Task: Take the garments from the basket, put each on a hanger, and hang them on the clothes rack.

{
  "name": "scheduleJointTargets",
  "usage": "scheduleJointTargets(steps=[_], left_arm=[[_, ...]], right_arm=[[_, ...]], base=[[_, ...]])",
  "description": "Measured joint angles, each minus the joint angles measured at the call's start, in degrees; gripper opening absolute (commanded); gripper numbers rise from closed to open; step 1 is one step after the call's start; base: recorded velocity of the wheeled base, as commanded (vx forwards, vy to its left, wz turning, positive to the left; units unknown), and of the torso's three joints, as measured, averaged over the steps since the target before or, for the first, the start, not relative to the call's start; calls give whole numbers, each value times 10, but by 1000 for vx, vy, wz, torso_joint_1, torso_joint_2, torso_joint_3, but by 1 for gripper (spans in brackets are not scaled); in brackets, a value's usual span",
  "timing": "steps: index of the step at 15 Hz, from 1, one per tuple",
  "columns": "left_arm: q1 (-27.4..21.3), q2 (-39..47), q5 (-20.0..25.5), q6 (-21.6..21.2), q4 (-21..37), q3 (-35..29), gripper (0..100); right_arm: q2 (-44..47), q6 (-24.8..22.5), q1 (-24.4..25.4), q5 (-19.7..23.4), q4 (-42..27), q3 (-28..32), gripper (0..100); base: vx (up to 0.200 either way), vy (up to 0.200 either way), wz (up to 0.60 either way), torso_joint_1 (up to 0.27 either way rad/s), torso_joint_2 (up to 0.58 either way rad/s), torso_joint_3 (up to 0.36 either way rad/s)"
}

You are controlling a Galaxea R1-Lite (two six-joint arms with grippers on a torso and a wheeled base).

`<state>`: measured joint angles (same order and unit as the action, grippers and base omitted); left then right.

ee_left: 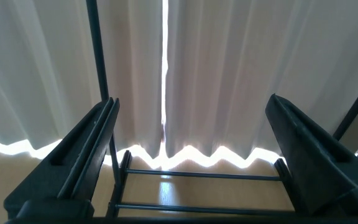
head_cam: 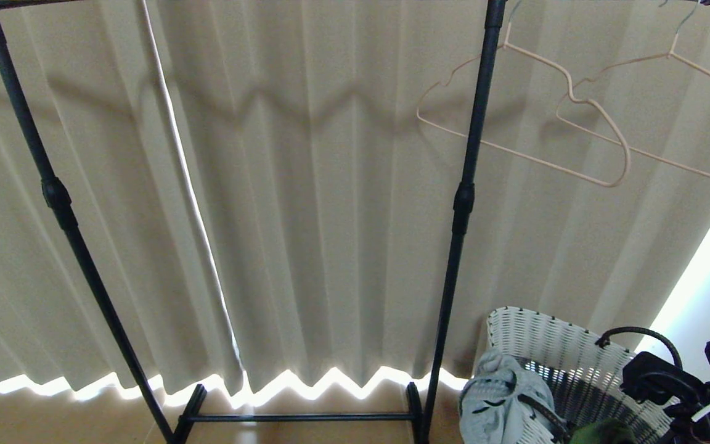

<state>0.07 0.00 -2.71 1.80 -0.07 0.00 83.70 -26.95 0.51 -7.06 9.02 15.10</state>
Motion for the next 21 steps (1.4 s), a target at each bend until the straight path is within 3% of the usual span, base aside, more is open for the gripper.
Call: scheduleJointTargets(steps=[5,15,16,21], left_arm=[[0,0,0,0,0,0,100],[0,0,0,0,0,0,100],[0,0,0,0,0,0,100],[0,0,0,0,0,0,100]], right_arm=[[54,0,-5,-35,54,0,100],[88,0,-28,-54,69,-5,100],[92,0,-28,-53,74,-7,0],[113,0,-25,-34,74,-9,0]], base=[[0,0,0,0,0,0],[0,0,0,0,0,0],[0,0,0,0,0,0],[0,0,0,0,0,0]])
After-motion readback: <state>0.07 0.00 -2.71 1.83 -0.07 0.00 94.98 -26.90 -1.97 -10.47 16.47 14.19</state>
